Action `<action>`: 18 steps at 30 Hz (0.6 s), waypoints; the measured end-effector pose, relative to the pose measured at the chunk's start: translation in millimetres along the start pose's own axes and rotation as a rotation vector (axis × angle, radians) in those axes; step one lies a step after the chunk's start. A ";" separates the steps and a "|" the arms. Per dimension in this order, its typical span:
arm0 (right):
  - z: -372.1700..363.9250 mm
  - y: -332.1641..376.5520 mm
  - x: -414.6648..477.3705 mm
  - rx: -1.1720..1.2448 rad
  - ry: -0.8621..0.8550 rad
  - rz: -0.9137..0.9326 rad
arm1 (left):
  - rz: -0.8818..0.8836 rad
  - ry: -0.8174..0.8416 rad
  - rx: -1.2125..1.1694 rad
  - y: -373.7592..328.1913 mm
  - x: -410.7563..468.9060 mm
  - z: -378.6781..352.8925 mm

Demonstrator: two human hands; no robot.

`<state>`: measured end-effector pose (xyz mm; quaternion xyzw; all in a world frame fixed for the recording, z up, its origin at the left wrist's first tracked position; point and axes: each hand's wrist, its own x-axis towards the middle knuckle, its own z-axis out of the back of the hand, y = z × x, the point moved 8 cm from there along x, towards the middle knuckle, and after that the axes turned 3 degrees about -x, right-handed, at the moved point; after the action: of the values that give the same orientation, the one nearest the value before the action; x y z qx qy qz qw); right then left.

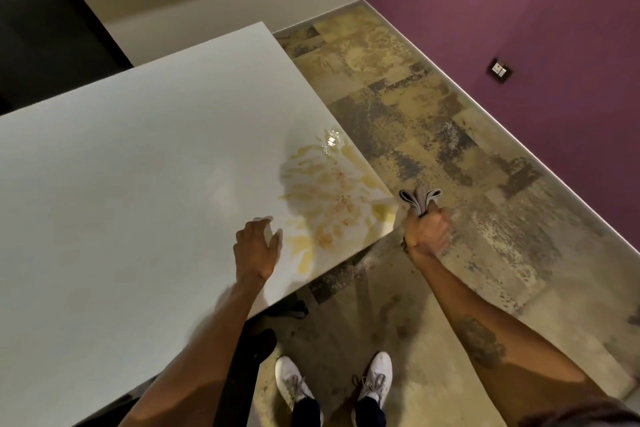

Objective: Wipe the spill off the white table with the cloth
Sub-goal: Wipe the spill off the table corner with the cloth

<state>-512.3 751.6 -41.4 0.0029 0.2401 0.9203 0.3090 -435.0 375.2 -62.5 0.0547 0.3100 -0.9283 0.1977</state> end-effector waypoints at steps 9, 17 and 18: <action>-47.2 44.4 -2.2 -0.004 0.086 0.050 | 0.069 0.037 0.083 30.5 18.4 -2.2; -76.1 47.5 15.6 -0.233 0.126 0.188 | 0.121 0.006 0.117 43.9 44.2 -4.0; -76.9 50.6 19.0 -0.254 0.151 0.183 | 0.120 -0.008 0.117 44.1 47.1 -2.4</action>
<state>-568.2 693.5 -89.7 -0.0835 0.1432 0.9650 0.2031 -460.5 328.8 -99.4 0.0810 0.2505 -0.9316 0.2507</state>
